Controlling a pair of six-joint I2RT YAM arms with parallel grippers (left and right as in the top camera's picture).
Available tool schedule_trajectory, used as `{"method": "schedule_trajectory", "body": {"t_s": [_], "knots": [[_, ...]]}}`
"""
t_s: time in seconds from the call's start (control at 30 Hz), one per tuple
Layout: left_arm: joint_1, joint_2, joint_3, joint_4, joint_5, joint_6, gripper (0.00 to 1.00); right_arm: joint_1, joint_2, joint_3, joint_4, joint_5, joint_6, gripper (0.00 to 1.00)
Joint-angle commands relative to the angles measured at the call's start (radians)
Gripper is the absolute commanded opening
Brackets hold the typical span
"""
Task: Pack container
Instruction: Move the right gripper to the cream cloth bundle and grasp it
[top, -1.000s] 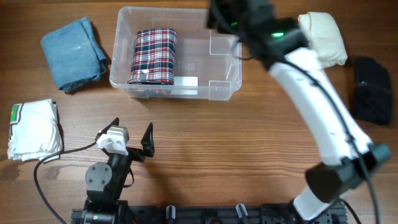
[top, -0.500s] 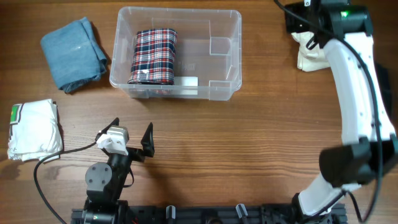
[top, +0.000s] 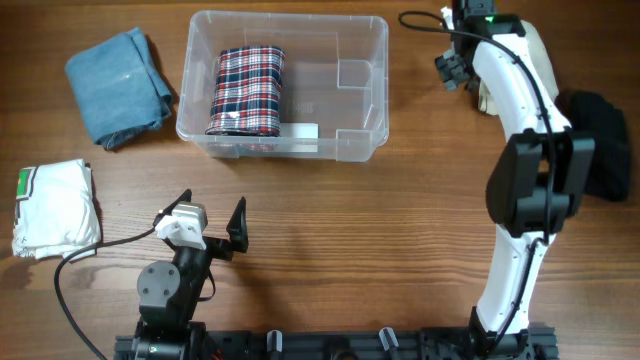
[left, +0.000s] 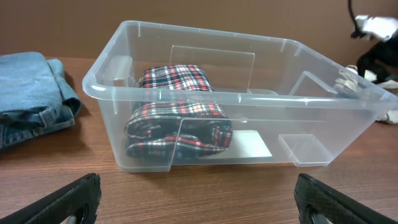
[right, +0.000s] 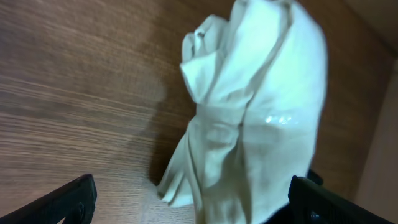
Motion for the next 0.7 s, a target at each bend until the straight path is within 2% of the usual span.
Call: {"method": "schedule_trajectory", "body": {"t_s": [0.0, 0.2, 0.67], "knots": [[-0.004, -0.003, -0.006, -0.002, -0.002, -0.002, 1.00, 0.003, 0.072, 0.007, 0.002, 0.111, -0.016, 1.00], [-0.004, -0.003, -0.006, -0.002, -0.002, -0.002, 1.00, 0.003, 0.134, 0.006, 0.047, 0.249, 0.013, 1.00], [-0.004, -0.003, -0.006, -0.002, -0.002, -0.002, 1.00, -0.061, 0.209, 0.005, 0.156, 0.301, 0.006, 1.00]]}}
